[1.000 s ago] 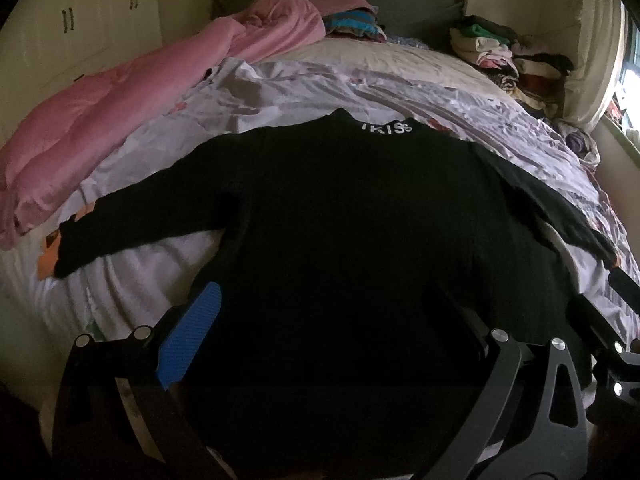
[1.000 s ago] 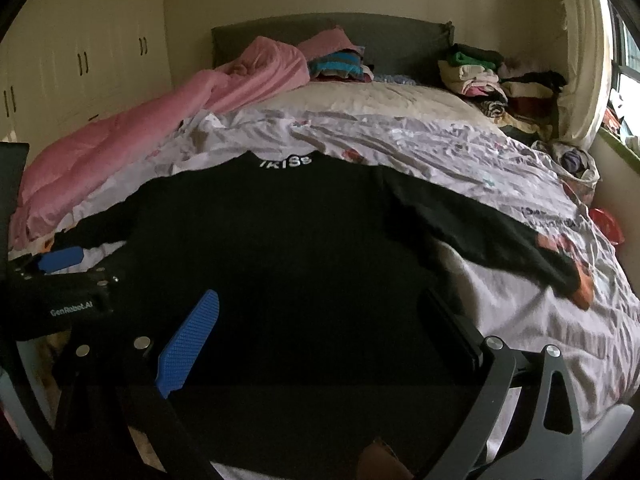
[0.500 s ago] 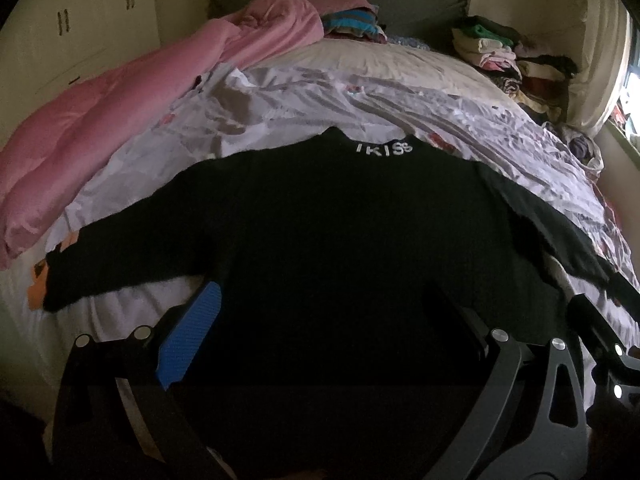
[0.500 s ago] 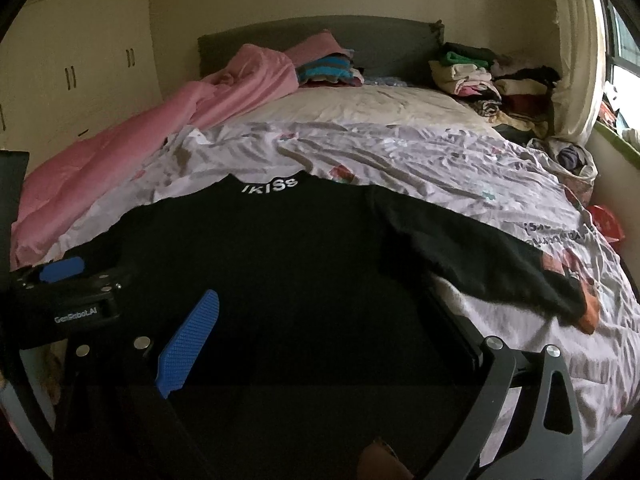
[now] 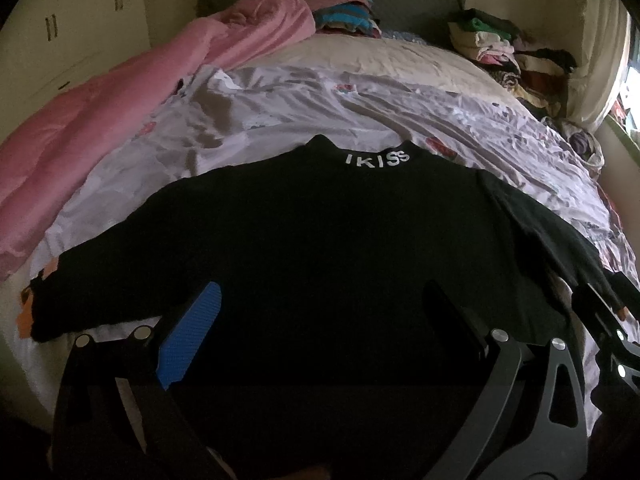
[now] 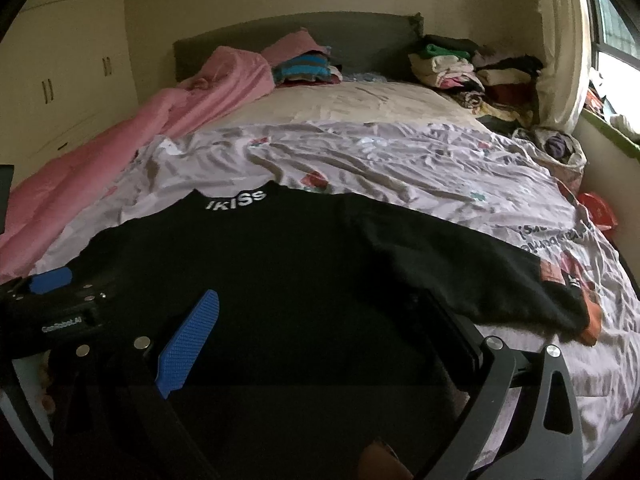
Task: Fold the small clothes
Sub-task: 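Move the right tool toward the orange cuff of a sweatshirt sleeve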
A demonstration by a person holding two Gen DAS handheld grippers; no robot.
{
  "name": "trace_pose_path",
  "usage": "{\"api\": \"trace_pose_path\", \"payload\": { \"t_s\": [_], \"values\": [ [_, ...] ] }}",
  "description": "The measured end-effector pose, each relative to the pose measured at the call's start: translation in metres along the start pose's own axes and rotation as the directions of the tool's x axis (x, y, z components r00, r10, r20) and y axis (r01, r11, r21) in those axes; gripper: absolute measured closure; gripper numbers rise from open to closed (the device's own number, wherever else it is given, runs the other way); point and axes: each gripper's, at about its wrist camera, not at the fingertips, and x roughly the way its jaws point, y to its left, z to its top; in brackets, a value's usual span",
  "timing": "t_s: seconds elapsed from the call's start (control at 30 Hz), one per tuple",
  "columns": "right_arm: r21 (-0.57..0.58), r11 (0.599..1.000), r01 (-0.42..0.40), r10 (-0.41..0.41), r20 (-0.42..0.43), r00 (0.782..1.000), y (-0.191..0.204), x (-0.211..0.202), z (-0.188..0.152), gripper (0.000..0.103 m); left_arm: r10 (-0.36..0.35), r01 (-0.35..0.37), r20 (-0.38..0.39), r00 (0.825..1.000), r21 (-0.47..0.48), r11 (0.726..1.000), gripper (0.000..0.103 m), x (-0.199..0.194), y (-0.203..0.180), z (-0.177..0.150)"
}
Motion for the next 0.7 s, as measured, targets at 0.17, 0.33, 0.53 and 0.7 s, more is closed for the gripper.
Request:
{"api": "trace_pose_path", "payload": {
  "t_s": [0.17, 0.33, 0.53, 0.7],
  "values": [
    [0.033, 0.999, 0.028, -0.028, -0.012, 1.000, -0.016, 0.011, 0.001, 0.004, -0.006, 0.006, -0.021, 1.000, 0.013, 1.000, 0.008, 0.016, -0.010, 0.008],
    [0.078, 0.994, 0.076, -0.074, -0.026, 0.997, -0.038, 0.021, 0.002, 0.004, -0.017, 0.018, -0.029, 0.999, 0.027, 0.999, 0.008, 0.026, -0.021, 0.013],
    [0.156, 0.980, 0.126, -0.120, -0.044, 0.992, -0.070, 0.029, 0.001, 0.004, -0.049, 0.050, -0.044, 0.998, 0.036, 0.998, 0.008, 0.039, -0.032, 0.021],
    [0.230, 0.956, 0.182, -0.170, -0.075, 0.983, -0.100, 0.035, -0.004, 0.004, -0.068, 0.070, -0.048, 0.997, 0.052, 0.996, 0.008, 0.048, -0.045, 0.033]
  ]
}}
